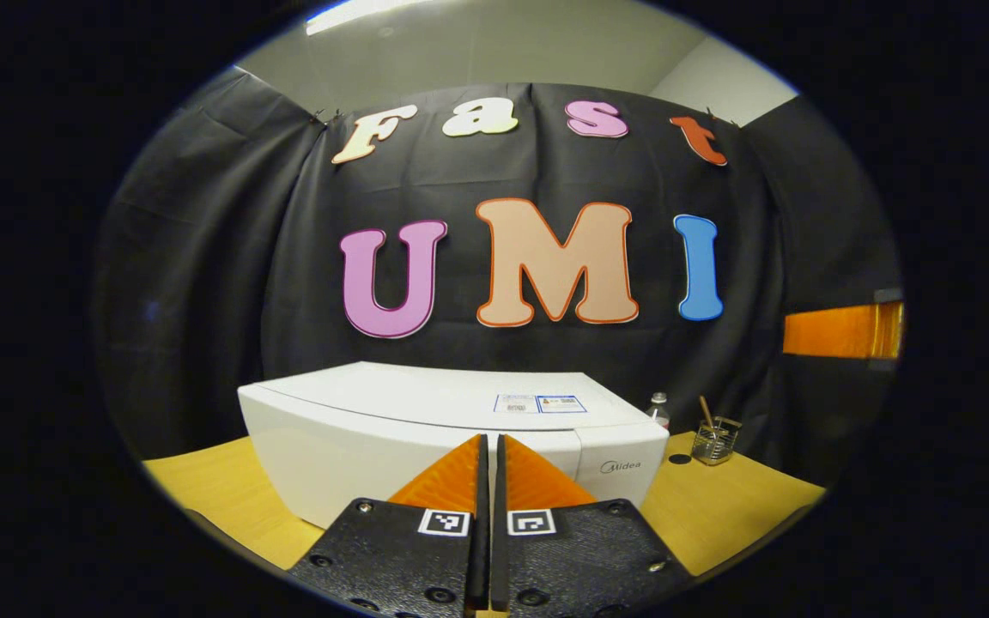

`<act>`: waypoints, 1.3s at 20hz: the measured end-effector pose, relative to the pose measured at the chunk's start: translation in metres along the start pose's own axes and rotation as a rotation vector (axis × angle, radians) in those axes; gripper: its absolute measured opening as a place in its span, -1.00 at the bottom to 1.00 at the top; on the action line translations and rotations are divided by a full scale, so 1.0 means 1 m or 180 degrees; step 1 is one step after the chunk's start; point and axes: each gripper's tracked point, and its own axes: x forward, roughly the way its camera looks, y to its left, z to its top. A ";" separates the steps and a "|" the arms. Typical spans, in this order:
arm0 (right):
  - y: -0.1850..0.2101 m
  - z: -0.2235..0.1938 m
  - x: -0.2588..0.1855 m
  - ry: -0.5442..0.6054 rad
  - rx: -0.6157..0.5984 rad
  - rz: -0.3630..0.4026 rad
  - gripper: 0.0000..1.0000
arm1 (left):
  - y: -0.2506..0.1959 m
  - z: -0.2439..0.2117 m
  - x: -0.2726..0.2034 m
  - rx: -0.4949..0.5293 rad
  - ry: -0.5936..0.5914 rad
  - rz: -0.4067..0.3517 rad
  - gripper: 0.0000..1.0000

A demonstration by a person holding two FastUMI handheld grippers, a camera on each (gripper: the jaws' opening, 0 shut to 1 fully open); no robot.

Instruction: Open the microwave oven with the left hand, put the food in, and close the microwave oven.

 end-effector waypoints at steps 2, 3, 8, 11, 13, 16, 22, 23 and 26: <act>0.009 -0.003 -0.002 0.0032 -0.0058 0.0082 0.83 | 0.012 0.013 -0.015 -0.0005 -0.0010 0.0114 -0.90; 0.015 -0.003 -0.004 0.0038 -0.0077 0.0146 0.83 | 0.018 0.018 -0.023 -0.0013 -0.0029 0.0194 -0.82; 0.042 -0.005 -0.011 0.0064 -0.0068 0.0464 0.83 | 0.040 0.040 -0.048 -0.0076 -0.0138 0.0394 0.14; 0.048 -0.007 -0.012 0.0075 -0.0098 0.0520 0.83 | 0.051 0.051 -0.058 -0.0166 -0.0227 0.0527 0.92; 0.051 -0.009 -0.010 0.0084 -0.0135 0.0539 0.83 | 0.053 0.051 -0.058 -0.0175 -0.0223 0.0535 0.92; 0.051 -0.012 -0.009 0.0126 -0.0187 0.0512 0.83 | 0.055 0.050 -0.059 -0.0144 -0.0232 0.0572 0.92; 0.038 -0.011 -0.008 0.0122 -0.0151 0.0398 0.83 | 0.048 0.042 -0.057 -0.0072 -0.0168 0.0553 0.92; 0.036 -0.011 -0.007 0.0123 -0.0130 0.0387 0.83 | 0.047 0.043 -0.058 -0.0070 -0.0189 0.0558 0.92; 0.029 -0.009 -0.007 0.0106 -0.0085 0.0355 0.83 | 0.052 0.049 -0.059 -0.0020 -0.0270 0.0632 0.92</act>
